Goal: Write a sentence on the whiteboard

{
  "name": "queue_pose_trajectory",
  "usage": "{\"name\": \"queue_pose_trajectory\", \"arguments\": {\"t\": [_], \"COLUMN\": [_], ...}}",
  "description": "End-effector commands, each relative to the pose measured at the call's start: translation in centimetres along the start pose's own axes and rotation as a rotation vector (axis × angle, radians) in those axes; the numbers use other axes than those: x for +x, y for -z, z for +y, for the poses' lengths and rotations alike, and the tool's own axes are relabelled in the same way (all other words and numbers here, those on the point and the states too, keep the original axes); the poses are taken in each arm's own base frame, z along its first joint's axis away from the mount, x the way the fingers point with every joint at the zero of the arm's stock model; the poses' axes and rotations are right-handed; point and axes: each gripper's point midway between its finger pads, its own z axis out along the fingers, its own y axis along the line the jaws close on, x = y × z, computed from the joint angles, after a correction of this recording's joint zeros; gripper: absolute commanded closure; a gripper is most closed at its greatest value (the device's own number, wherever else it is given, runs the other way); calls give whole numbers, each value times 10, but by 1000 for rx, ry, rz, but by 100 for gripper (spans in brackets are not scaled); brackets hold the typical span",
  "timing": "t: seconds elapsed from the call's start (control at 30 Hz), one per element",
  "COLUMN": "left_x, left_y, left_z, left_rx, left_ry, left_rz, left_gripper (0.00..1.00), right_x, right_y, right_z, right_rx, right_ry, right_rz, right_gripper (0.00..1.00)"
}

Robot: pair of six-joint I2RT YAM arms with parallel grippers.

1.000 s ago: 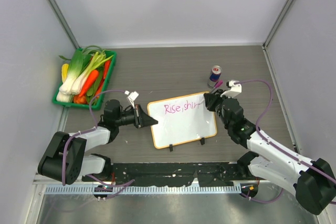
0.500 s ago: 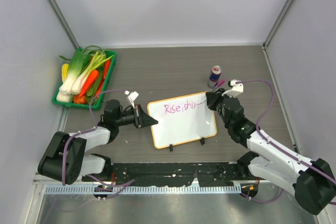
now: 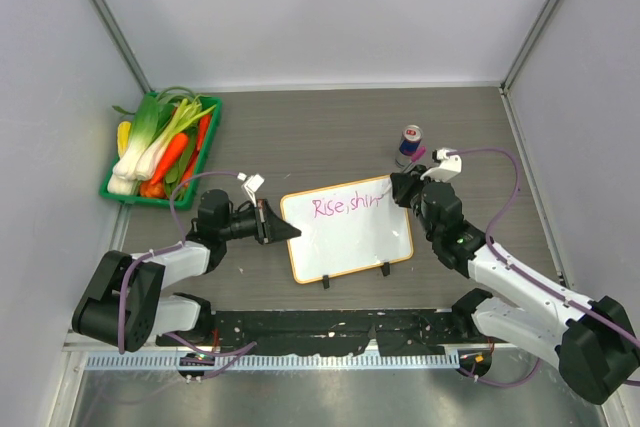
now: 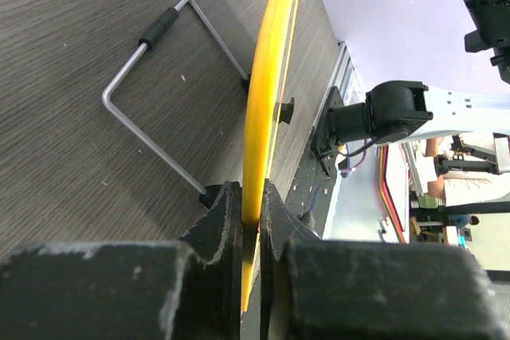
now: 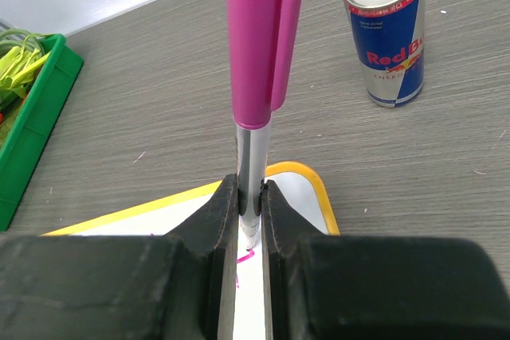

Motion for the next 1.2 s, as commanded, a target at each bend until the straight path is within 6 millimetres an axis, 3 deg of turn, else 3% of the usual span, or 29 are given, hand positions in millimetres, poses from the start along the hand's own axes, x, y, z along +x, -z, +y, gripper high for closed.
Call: {"name": "queue_pose_trajectory", "arguments": {"t": [0.0,0.33,0.87,1.17], "left_x": [-2,-2,-2,-2], "left_y": [-1,-2,-2,-1], "left_z": [23,24,22,23], "left_rx": [-101,-100,-96,-99], "left_ry": [-21,-19,-22,-21], "left_rz": [-25,-24,-24,-25], "left_gripper": [100,100,100,100], "right_x": [-20,-2,27,27], "right_y": [-3,-2,9,13], "right_z": [9,14,-6,-15], "right_rx": [-13,-62,-32,1], "right_ry": [-20,-28,-8,0], "right_rz": [-48,9,82,72], "right_gripper": [99,99,99,99]}}
